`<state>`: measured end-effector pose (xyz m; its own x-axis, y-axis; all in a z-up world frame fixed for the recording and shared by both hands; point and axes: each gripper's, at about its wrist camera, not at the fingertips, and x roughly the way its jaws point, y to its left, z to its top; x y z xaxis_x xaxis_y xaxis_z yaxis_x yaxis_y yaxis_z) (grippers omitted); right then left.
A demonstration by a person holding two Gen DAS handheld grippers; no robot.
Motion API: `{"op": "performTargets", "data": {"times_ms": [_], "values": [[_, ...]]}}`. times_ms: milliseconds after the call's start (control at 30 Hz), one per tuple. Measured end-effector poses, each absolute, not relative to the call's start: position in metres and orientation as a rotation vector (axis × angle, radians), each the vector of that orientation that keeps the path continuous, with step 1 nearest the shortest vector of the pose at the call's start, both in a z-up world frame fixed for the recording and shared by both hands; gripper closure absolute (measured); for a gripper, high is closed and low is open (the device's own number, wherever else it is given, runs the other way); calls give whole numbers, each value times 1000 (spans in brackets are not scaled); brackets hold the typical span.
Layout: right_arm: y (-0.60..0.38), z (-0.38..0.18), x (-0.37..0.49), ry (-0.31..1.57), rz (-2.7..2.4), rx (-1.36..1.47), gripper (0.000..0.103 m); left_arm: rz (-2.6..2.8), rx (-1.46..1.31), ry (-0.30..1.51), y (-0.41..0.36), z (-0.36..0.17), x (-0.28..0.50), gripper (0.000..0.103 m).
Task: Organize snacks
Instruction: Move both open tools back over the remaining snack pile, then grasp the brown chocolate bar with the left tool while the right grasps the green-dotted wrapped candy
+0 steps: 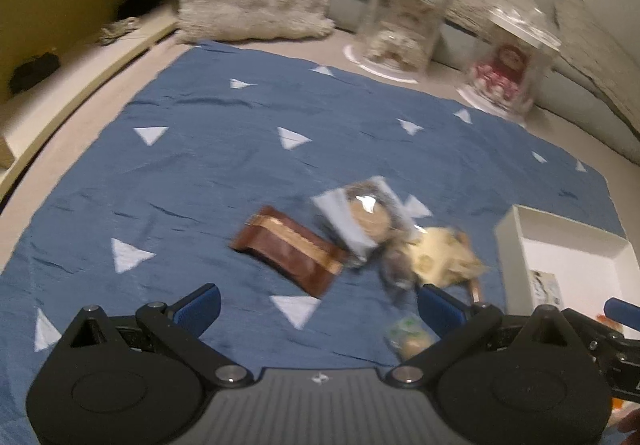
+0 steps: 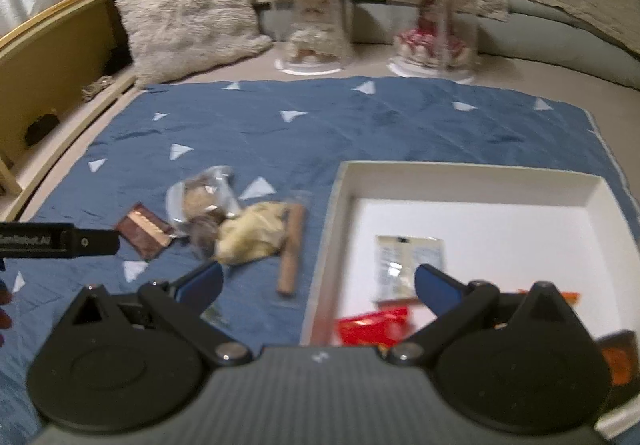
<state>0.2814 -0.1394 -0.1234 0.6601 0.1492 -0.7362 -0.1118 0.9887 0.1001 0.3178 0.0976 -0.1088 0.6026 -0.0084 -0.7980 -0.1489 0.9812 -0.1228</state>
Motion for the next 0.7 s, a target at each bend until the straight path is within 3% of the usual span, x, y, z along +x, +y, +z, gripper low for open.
{"op": "performTargets", "data": {"times_ms": [300,700], "values": [[-93,-135,300,845,272,35,1,227,-325,909,136,-126,337,0],[-54,-180,311,938,437,-170,14,312,-480,876,151,-163,384,0]]}}
